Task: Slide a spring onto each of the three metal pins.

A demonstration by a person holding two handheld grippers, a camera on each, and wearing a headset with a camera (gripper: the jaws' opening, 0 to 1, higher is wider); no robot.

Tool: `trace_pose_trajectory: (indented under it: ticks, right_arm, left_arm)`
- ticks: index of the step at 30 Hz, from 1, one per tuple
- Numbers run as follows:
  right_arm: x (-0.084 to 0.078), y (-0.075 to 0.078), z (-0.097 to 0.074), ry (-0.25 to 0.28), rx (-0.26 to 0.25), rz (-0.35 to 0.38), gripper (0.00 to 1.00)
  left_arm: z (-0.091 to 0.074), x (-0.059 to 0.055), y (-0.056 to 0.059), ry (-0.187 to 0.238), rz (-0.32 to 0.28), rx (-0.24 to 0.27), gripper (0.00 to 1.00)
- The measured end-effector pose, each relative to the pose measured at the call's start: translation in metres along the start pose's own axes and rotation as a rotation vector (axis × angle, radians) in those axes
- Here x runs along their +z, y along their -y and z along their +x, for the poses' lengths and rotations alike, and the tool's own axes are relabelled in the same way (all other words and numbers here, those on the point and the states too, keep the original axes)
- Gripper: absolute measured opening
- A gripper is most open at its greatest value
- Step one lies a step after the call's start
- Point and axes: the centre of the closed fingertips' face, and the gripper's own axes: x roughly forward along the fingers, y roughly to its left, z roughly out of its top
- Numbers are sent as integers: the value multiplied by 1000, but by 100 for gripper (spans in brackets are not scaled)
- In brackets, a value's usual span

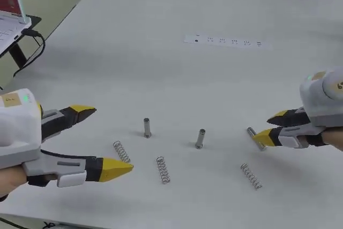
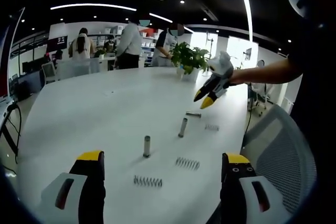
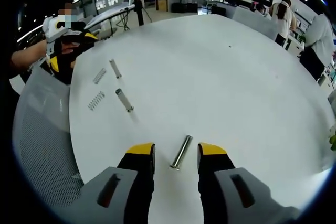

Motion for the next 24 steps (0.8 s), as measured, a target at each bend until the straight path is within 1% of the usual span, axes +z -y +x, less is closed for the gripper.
trace_pose_trajectory:
  ticks: [6,10,13,21,24]
  right_arm:
    - [0,5,10,-32,11,50,25]
    - [-1,8,18,-66,12,77,22]
    - [-4,6,23,-91,30,102,20]
    - [-5,5,34,-124,36,117,17]
    - [-8,7,37,-141,21,120,16]
  left_arm:
    - [1,-2,1,-8,3,-6,89]
    - [2,-1,3,-5,-6,-17,90]
    - [2,-3,3,-11,-3,-19,90]
    - [1,-8,6,-29,-4,-32,88]
    - [1,-8,6,-28,-8,-31,88]
